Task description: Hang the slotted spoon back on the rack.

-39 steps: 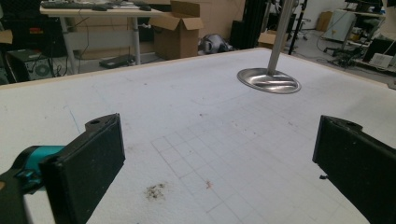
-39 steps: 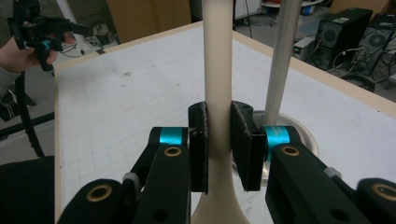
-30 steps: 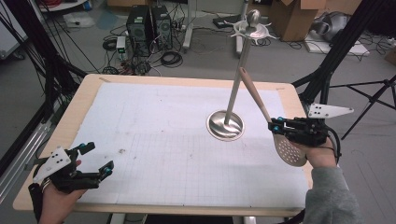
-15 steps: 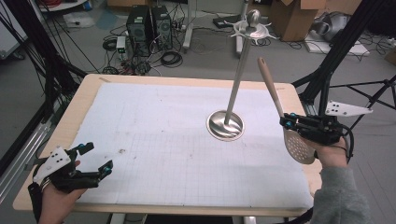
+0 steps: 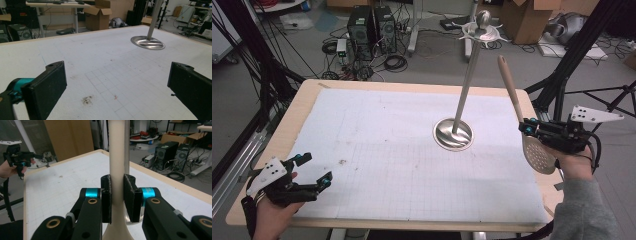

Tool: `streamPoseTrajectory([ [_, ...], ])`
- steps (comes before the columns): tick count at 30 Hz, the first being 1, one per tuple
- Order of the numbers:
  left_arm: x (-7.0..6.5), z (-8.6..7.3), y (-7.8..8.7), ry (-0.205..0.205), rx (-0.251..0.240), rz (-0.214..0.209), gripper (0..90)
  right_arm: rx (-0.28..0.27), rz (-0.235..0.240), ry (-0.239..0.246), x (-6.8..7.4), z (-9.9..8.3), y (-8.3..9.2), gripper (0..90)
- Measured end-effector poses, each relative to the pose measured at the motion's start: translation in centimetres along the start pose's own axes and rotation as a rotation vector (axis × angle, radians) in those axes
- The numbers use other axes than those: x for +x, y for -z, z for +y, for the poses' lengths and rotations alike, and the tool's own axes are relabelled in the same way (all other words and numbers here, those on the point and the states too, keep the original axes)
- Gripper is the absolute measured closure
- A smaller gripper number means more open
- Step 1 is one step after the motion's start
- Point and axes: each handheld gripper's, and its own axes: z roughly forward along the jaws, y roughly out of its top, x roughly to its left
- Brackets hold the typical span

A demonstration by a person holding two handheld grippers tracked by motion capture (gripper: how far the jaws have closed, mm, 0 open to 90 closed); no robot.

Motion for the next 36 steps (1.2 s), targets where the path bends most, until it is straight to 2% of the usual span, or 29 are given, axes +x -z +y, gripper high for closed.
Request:
streamPoseTrajectory([
  [5, -0.3, 0.0, -0.1, -0.025, 0.015, 0.009, 2.6, -0.018, -0.010, 0.002, -0.2, 0.5, 0.7, 77.9],
  [14, -0.3, -0.1, -0.1, -0.023, 0.019, 0.008, 2.5, -0.031, -0.016, -0.004, -0.3, 1.5, 1.3, 77.9],
  [16, -0.3, -0.1, 0.0, -0.037, 0.027, 0.021, 2.5, -0.035, -0.010, -0.017, -0.3, 1.7, 1.4, 77.9],
  [36, 0.1, -0.2, 0.4, -0.025, 0.022, 0.033, 2.5, -0.045, -0.003, -0.056, -1.0, 2.9, 1.0, 77.9],
])
